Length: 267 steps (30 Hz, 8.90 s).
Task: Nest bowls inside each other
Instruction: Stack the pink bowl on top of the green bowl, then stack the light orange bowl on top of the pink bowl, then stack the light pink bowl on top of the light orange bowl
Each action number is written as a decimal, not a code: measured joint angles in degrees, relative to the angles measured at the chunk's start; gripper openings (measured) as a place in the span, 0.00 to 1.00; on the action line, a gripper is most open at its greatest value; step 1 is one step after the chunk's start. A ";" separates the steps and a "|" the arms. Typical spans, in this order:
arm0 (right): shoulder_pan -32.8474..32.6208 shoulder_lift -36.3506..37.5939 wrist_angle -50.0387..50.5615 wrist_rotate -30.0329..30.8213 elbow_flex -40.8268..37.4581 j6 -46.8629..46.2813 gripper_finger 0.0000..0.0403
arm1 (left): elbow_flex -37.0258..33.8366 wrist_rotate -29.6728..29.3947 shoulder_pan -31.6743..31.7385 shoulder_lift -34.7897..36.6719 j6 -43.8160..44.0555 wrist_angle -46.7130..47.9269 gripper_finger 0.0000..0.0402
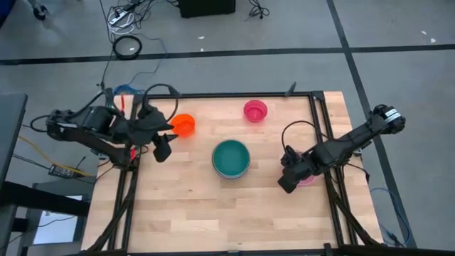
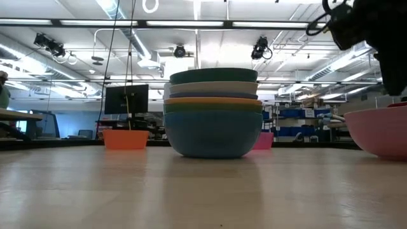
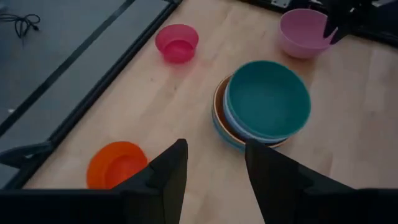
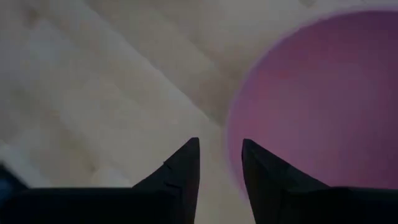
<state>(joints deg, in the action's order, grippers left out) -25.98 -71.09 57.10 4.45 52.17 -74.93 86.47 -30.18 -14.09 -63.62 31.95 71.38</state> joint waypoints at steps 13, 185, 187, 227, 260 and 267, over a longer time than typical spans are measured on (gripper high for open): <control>-0.22 0.00 -7.13 -1.26 -7.29 -1.10 0.27 | -14.06 0.01 0.03 4.11 5.12 -4.80 0.42; 23.36 -15.78 14.72 23.49 38.35 46.23 0.29 | -37.28 19.40 34.82 -10.16 -49.62 -40.06 0.01; 25.64 -15.69 13.57 22.84 37.45 47.12 0.29 | -34.18 19.85 33.57 -7.54 -49.49 -38.66 0.01; 51.60 -14.21 -4.00 1.42 28.93 64.13 0.24 | -22.46 36.53 9.72 -19.14 -39.43 -61.56 0.01; 56.11 -19.07 1.00 -4.47 28.93 75.22 0.24 | -10.56 35.04 11.51 -25.69 -33.55 -49.55 0.27; 56.51 -26.38 -3.47 -4.68 28.93 80.10 0.24 | -6.71 30.93 10.53 -25.61 -34.65 -42.75 0.27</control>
<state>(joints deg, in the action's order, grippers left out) 30.53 -97.47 53.64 -0.23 81.10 5.18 79.76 0.75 -3.57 -89.23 -2.70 28.62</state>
